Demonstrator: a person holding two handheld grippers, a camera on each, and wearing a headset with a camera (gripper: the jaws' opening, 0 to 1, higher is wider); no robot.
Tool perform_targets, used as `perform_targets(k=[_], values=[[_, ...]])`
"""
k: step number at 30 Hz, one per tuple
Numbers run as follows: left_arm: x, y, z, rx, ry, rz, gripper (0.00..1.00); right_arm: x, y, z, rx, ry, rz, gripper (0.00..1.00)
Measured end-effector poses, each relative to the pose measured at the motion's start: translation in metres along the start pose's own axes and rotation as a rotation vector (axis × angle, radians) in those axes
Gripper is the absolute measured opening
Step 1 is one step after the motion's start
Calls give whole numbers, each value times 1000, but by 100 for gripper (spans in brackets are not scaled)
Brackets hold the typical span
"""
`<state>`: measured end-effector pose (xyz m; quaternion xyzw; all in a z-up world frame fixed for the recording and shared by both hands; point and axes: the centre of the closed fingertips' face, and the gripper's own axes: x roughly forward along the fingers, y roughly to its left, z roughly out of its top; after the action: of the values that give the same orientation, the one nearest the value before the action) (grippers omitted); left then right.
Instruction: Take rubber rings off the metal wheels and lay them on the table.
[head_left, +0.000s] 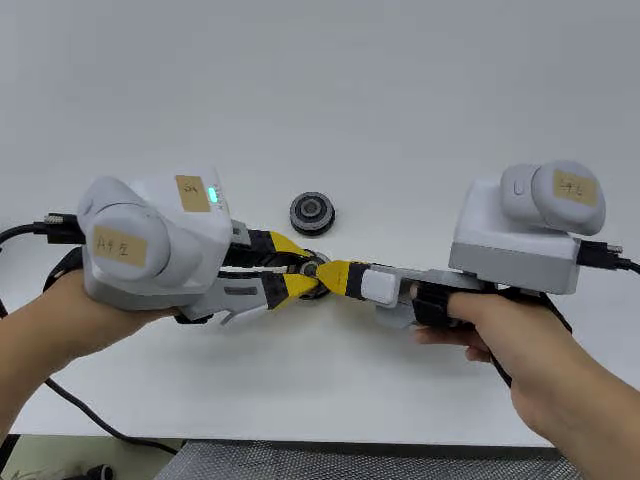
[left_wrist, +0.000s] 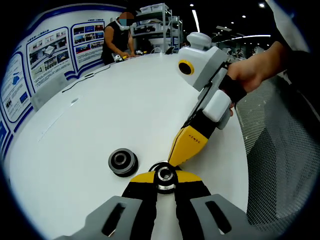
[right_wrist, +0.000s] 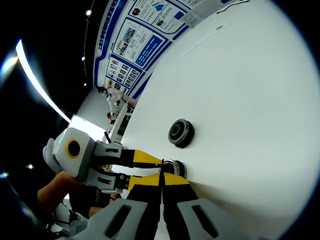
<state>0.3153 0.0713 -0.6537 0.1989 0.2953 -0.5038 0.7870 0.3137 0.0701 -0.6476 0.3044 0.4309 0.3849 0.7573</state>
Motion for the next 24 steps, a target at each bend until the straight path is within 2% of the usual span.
perform_targets(k=[18,20,24], values=[[0,0,0,8,-1,8,13,0,-3,2,18,-11,-10,1],[1,1,1,-16,-9,10,13,0,-3,3,28,-14,-8,1],[1,2,3,-24,-18,19,14,0,-3,3,32,-17,-7,1]])
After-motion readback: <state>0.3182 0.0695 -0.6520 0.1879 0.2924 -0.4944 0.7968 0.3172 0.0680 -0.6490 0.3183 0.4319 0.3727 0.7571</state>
